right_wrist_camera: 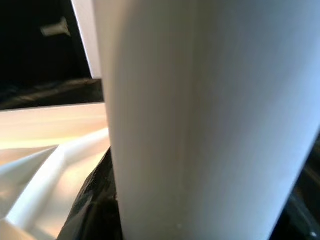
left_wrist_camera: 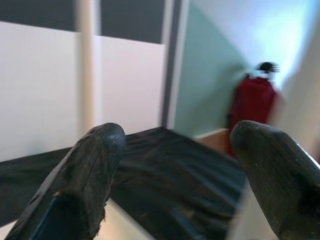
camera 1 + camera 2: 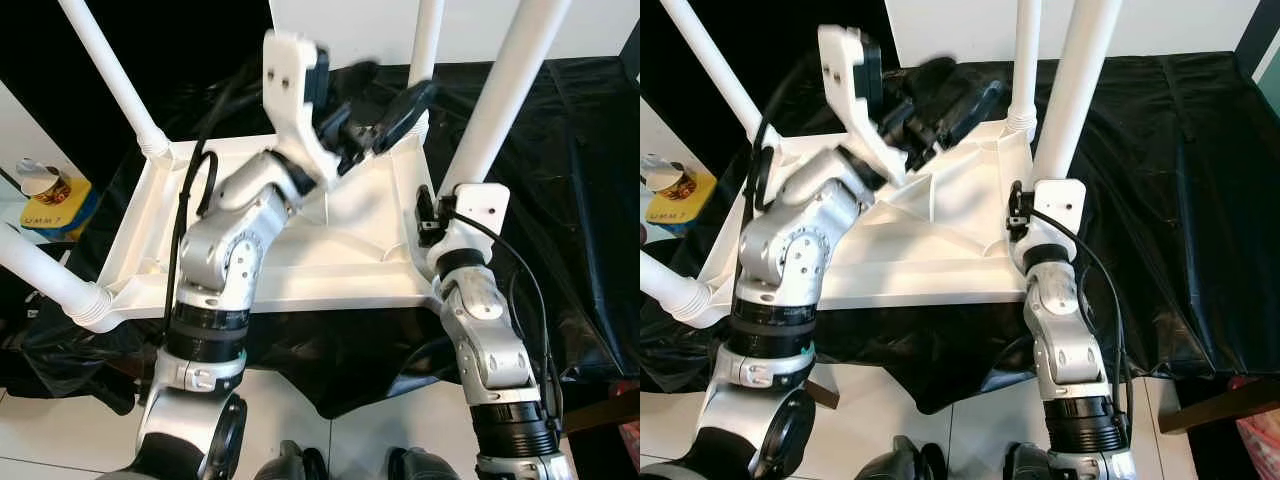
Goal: Building children table
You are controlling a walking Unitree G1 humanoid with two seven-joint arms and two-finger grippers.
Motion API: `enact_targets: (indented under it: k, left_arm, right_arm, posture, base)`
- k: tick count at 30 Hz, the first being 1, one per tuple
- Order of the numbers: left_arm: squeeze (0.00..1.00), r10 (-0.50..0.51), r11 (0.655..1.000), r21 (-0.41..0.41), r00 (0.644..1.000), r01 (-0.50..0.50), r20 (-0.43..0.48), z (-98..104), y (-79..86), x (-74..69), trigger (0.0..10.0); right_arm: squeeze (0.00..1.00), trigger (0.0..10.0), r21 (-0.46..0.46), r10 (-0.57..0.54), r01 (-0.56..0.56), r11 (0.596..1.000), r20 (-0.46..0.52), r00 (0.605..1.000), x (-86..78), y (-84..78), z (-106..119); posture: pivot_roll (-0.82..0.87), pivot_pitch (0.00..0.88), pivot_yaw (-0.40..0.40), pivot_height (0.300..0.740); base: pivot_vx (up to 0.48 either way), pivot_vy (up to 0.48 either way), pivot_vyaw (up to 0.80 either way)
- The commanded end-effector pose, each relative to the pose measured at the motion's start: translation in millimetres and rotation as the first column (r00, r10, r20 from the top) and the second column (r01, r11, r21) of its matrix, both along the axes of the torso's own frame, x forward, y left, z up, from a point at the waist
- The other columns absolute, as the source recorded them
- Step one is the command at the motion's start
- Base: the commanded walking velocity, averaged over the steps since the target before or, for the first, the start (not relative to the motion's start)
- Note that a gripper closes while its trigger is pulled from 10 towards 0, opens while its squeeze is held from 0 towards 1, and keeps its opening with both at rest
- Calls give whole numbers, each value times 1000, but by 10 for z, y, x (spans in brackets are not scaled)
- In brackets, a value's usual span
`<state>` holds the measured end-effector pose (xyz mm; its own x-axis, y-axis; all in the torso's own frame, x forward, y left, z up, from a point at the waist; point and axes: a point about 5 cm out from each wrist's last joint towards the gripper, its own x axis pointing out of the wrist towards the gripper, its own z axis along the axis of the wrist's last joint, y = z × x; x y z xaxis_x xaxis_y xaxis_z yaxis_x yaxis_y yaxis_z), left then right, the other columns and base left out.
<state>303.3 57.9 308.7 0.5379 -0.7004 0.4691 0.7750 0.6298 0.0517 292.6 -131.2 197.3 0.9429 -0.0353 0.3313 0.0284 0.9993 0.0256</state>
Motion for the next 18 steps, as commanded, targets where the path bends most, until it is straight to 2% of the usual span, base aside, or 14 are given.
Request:
enact_targets:
  k: [1, 4, 7, 13, 18]
  left_arm:
    - [0, 40, 999, 6, 999, -40, 5, -41, 37, -8, 10000]
    - [0, 55, 998, 25, 998, -55, -4, -136, 53, -7, 10000]
    - [0, 69, 995, 72, 997, -67, -30, -371, 60, -30, 10000]
    - [0, 61, 994, 99, 997, -56, -49, -527, 35, -81, 10000]
    - [0, 54, 988, 145, 995, -41, -86, -760, -22, -166, 10000]
  right_arm:
    - [0, 10000, 15, 13, -14, 1000, 39, 999, -45, -12, 37]
    - [0, 10000, 7, 24, -24, 1000, 41, 999, -94, -35, -12]
    - [0, 10000, 0, 56, -56, 998, 42, 998, -202, -64, -105]
    - [0, 10000, -1, 68, -68, 998, 35, 997, -268, -93, -179]
    - [0, 10000, -6, 63, -63, 998, 1, 998, -344, -177, -318]
  posture:
    - [-107, 144, 67, 740]
    - [-108, 146, 67, 740]
    - [-111, 153, 68, 740]
    - [-120, 156, 68, 740]
    - [-124, 157, 65, 740]
  base:
    - [0, 0, 0]
    - [0, 0, 0]
    - [0, 0, 0]
    - [0, 0, 0]
    - [0, 0, 0]
